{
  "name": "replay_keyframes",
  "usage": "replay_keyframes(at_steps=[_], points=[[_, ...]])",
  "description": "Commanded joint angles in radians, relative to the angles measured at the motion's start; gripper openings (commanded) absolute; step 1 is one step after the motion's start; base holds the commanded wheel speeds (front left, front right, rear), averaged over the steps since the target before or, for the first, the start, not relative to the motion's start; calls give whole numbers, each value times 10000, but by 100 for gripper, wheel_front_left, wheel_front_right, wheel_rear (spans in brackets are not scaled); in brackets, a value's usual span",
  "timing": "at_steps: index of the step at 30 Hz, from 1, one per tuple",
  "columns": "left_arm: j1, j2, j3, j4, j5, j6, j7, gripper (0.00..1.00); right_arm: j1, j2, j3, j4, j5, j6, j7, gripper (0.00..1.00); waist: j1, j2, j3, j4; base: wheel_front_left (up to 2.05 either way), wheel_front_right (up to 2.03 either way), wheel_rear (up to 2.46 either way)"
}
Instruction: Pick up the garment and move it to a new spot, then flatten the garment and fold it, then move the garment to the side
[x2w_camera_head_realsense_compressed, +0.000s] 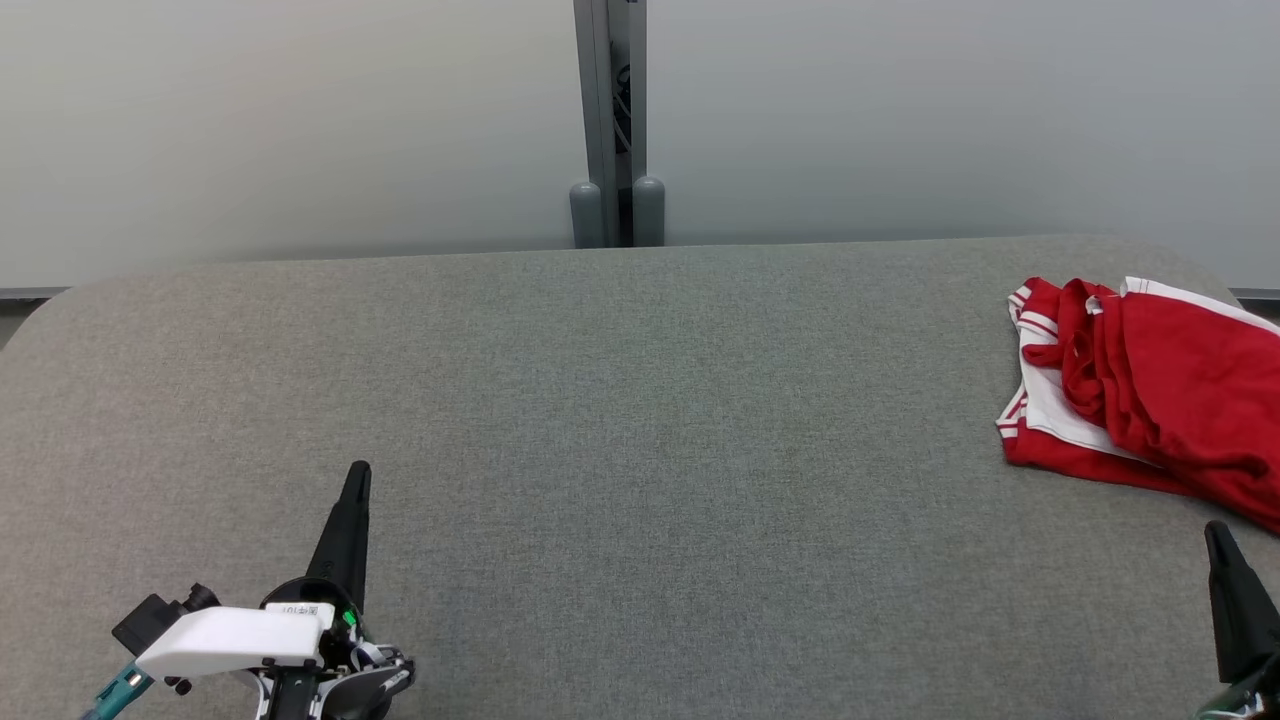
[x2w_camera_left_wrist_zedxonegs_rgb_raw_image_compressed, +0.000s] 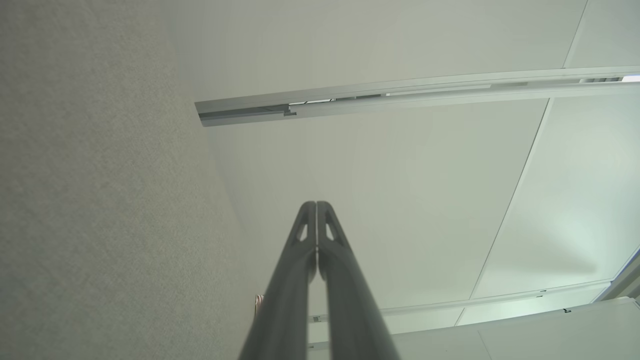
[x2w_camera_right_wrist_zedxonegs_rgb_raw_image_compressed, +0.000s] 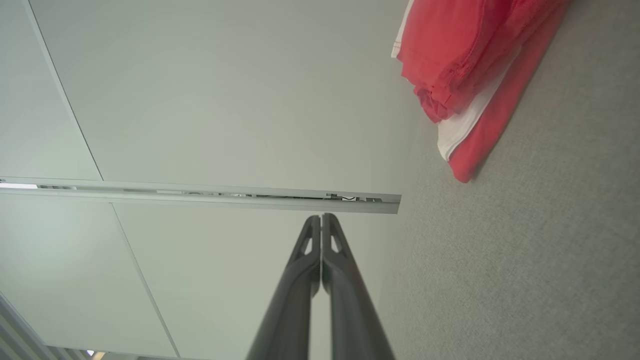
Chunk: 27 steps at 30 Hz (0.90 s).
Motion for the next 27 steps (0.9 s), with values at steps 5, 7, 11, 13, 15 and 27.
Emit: replay_keyframes(at_steps=[5,7,11,13,15,27], points=[[-127,48,39,-37,-23,-66,15,0,43,-99,-53,-63,54,4,39,0,0,-1,0,0,0,0,0],[-127,48,39,-38,-23,-66,15,0,43,-99,-52,-63,54,4,39,0,0,-1,0,0,0,0,0],[-127,48,39,-38,-22,-66,15,0,43,-99,-53,-63,54,4,39,0,0,-1,0,0,0,0,0],[-127,48,39,-38,-23,-66,15,0,43,-99,-53,-63,54,4,39,0,0,-1,0,0,0,0,0],[-126,48,39,-39,-22,-66,15,0,43,-99,-52,-63,54,4,39,0,0,-1,0,0,0,0,0],[-126,48,39,-39,-21,-66,15,0,43,-99,-53,-62,54,4,39,0,0,-1,0,0,0,0,0]])
